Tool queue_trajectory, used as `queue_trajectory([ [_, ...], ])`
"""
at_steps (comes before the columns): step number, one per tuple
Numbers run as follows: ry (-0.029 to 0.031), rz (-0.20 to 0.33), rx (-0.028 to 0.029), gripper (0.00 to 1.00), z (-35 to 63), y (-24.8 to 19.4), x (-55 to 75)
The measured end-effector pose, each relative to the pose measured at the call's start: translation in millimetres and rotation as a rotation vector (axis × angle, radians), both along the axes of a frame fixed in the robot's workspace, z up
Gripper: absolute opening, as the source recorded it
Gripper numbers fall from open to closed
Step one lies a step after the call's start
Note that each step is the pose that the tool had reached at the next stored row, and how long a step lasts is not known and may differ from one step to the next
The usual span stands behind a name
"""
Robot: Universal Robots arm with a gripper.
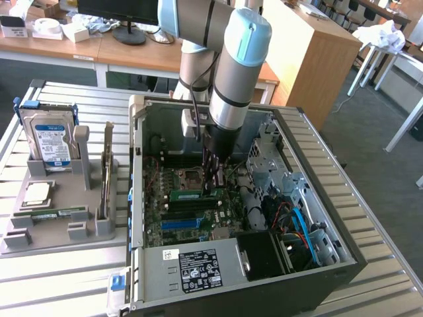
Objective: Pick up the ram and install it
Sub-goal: 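Pick up the ram and move it above insertion slot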
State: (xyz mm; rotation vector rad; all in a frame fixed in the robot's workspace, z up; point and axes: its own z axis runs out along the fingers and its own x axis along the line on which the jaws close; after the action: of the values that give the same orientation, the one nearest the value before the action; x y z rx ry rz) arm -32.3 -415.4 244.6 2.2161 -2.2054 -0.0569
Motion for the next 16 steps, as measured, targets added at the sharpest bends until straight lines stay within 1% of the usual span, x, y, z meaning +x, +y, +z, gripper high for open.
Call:
queue_trajectory([
  [9,0.0000,0.000,-0.0001,0.12,-0.2,0.0,1.2],
  [16,0.0000,0.000,-0.0001,0.12,-3.3,0.0,1.2],
])
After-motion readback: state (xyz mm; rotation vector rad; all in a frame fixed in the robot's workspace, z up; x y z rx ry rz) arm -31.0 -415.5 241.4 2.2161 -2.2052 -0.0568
